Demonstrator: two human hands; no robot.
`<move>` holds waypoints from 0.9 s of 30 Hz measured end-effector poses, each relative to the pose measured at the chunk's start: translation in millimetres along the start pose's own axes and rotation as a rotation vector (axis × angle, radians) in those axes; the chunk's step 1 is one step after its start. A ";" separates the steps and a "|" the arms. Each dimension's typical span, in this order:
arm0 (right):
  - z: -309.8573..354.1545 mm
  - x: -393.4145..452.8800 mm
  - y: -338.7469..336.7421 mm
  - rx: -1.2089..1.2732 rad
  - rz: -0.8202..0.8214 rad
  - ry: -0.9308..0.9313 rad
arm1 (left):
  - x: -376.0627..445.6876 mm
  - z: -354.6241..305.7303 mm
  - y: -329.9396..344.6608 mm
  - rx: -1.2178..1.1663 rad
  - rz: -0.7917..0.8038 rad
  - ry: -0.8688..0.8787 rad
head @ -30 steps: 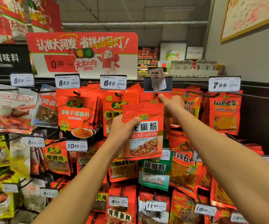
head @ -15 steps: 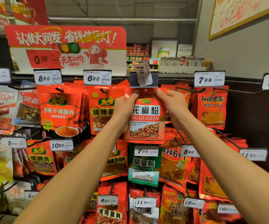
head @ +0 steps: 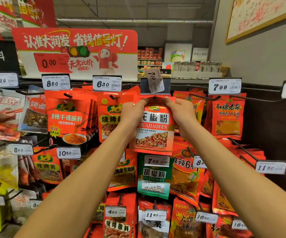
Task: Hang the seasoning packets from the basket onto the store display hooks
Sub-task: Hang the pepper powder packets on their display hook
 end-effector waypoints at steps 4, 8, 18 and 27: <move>-4.2 -1.0 4.3 0.151 0.052 0.104 | 2.5 -1.8 3.9 0.023 -0.024 -0.039; -11.5 8.2 8.6 0.136 -0.075 0.157 | 9.1 -0.5 5.7 0.061 -0.051 -0.080; -17.4 64.2 21.9 -0.191 -0.248 0.134 | 11.2 17.0 -29.6 0.349 -0.109 0.090; -40.6 70.1 14.1 -0.321 -0.288 0.206 | -14.7 29.3 -53.5 0.217 0.048 0.019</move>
Point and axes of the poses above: each hand's wrist, its own x-axis towards the middle knuckle, its own y-axis out of the palm, z = x × y, the point moved 3 cm from there along x, towards the middle knuckle, and after that the axes turned 1 degree about x, right-handed, at the moved point
